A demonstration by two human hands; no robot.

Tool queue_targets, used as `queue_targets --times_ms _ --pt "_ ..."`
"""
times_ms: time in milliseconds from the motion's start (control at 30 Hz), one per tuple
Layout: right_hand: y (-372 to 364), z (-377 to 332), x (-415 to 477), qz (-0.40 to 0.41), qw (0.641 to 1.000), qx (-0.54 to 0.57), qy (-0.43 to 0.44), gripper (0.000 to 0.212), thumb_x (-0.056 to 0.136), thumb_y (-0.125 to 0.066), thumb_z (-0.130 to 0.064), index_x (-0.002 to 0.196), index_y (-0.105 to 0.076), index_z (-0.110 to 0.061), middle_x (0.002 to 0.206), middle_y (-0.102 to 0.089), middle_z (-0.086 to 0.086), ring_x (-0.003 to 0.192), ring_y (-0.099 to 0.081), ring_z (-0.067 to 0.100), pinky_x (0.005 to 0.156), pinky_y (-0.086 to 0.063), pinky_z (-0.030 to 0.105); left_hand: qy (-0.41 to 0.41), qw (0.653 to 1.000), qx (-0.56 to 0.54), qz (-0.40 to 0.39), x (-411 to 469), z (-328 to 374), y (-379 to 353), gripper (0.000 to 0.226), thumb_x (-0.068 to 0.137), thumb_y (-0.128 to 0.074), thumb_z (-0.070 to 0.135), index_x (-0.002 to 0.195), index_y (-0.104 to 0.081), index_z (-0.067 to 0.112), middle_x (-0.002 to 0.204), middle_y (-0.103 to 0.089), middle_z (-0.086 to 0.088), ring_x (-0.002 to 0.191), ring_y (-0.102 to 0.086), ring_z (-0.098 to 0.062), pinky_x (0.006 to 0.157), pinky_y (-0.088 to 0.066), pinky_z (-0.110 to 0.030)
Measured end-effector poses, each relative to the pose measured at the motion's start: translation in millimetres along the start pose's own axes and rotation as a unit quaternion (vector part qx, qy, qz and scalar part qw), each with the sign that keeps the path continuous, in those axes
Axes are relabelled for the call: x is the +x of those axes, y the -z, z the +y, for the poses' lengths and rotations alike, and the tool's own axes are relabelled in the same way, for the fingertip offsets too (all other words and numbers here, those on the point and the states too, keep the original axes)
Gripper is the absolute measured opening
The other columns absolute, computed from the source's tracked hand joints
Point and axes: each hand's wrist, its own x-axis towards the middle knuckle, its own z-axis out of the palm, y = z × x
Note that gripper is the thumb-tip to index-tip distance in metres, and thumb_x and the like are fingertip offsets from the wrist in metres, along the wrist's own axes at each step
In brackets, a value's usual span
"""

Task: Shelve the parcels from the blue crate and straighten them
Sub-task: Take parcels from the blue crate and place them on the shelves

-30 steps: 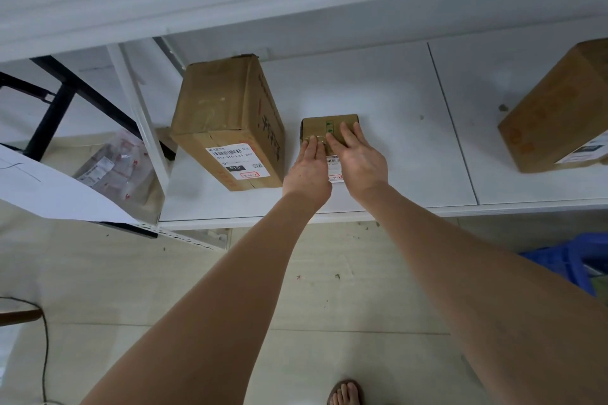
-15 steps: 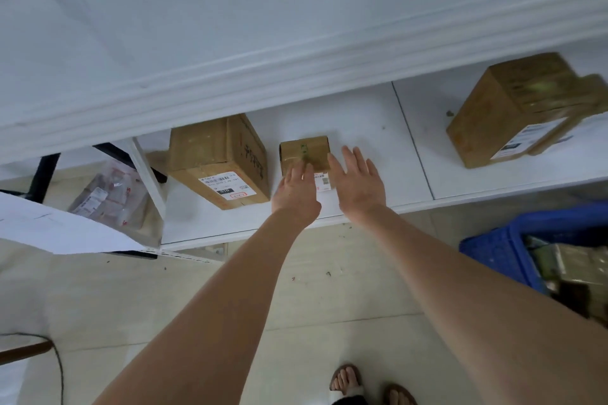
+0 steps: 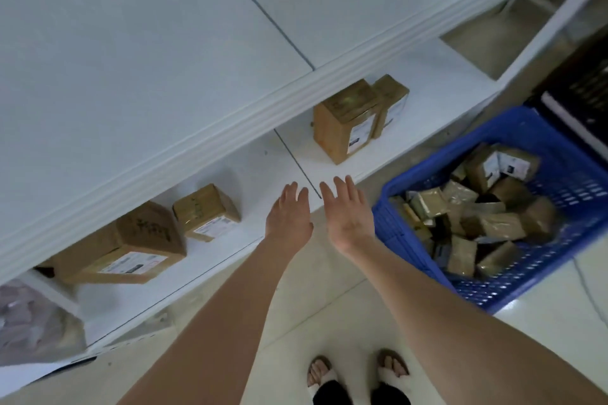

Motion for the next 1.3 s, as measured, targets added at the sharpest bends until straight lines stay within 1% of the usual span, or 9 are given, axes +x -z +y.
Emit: queue_targets --times_ms 133,233,333,467,633,833,967,1067,1300 --pt "9 58 -16 0.026 0.998 0.002 -0.065 0.077 0.094 -0.05 -0.009 0.154 -0.004 -0.017 0.161 -0.003 0.013 0.149 0.002 0.032 0.121 -0.009 0.043 -0.057 0.998 0.0 -0.01 14 62 3 0.068 0.089 -0.052 0.006 0.149 -0.02 0.012 0.159 -0.008 -0.008 0.147 -0.009 -0.021 0.113 -0.023 -0.033" --pt "15 102 -30 0.011 0.995 0.005 -0.102 0.077 0.093 -0.052 -0.01 0.154 -0.005 -0.016 0.161 -0.001 0.013 0.149 0.005 0.032 0.121 -0.008 0.043 -0.092 0.995 0.014 -0.026 22 109 0 0.064 0.089 -0.05 0.005 0.147 -0.024 0.009 0.158 -0.011 -0.01 0.146 -0.011 -0.021 0.111 -0.026 -0.034" --pt "20 147 -45 0.005 0.992 0.013 -0.123 0.078 0.094 -0.054 -0.013 0.154 -0.004 -0.016 0.162 0.002 0.012 0.148 0.008 0.033 0.121 -0.008 0.043 -0.1 0.994 0.027 -0.043 26 158 -6 0.056 0.09 -0.05 0.006 0.143 -0.031 0.008 0.153 -0.021 -0.011 0.141 -0.022 -0.023 0.107 -0.032 -0.034" --pt "25 214 -65 0.002 0.99 0.038 -0.134 0.08 0.093 -0.055 -0.013 0.154 -0.004 -0.016 0.162 0.001 0.012 0.148 0.008 0.032 0.121 -0.008 0.043 -0.109 0.992 0.029 -0.056 37 225 -24 0.049 0.085 -0.054 0.006 0.132 -0.042 0.011 0.137 -0.037 -0.011 0.126 -0.041 -0.027 0.094 -0.044 -0.038" --pt "31 312 -89 0.002 0.991 0.049 -0.126 0.074 0.094 -0.053 -0.014 0.153 -0.01 -0.018 0.161 -0.003 0.013 0.149 0.005 0.032 0.121 -0.009 0.043 -0.097 0.992 0.044 -0.063 47 322 -53 0.063 0.09 -0.053 0.011 0.147 -0.026 0.01 0.156 -0.013 -0.012 0.141 -0.026 -0.027 0.105 -0.037 -0.037" --pt "45 433 -104 -0.027 0.989 0.041 -0.138 0.074 0.093 -0.055 -0.013 0.152 -0.011 -0.014 0.16 -0.009 0.015 0.148 0.002 0.033 0.121 -0.011 0.043 -0.112 0.991 0.013 -0.074 66 436 -95 0.055 0.087 -0.059 0.013 0.138 -0.039 0.013 0.143 -0.032 -0.01 0.13 -0.039 -0.028 0.098 -0.045 -0.041" --pt "45 486 -99 -0.052 0.986 0.058 -0.15 0.072 0.093 -0.053 -0.01 0.153 -0.014 -0.015 0.16 -0.006 0.013 0.149 0.003 0.032 0.121 -0.011 0.042 -0.11 0.989 0.019 -0.095 84 468 -113 0.062 0.087 -0.059 0.013 0.142 -0.033 0.009 0.143 -0.031 -0.013 0.132 -0.035 -0.03 0.103 -0.041 -0.043" --pt "37 514 -82 -0.078 0.976 0.101 -0.176 0.067 0.094 -0.051 -0.012 0.152 -0.016 -0.017 0.159 -0.01 0.011 0.148 -0.003 0.031 0.119 -0.02 0.041 -0.086 0.989 0.005 -0.116 104 477 -125 0.06 0.087 -0.06 0.014 0.141 -0.034 0.008 0.14 -0.034 -0.012 0.125 -0.042 -0.03 0.097 -0.045 -0.044" --pt "13 559 -9 -0.137 0.961 0.146 -0.191 0.068 0.092 -0.058 -0.015 0.149 -0.022 -0.018 0.153 -0.019 0.011 0.143 -0.019 0.028 0.107 -0.037 0.039 -0.015 0.984 0.007 -0.176 176 486 -158 0.056 0.09 -0.06 0.019 0.14 -0.037 0.009 0.144 -0.031 -0.013 0.127 -0.042 -0.028 0.104 -0.041 -0.042"
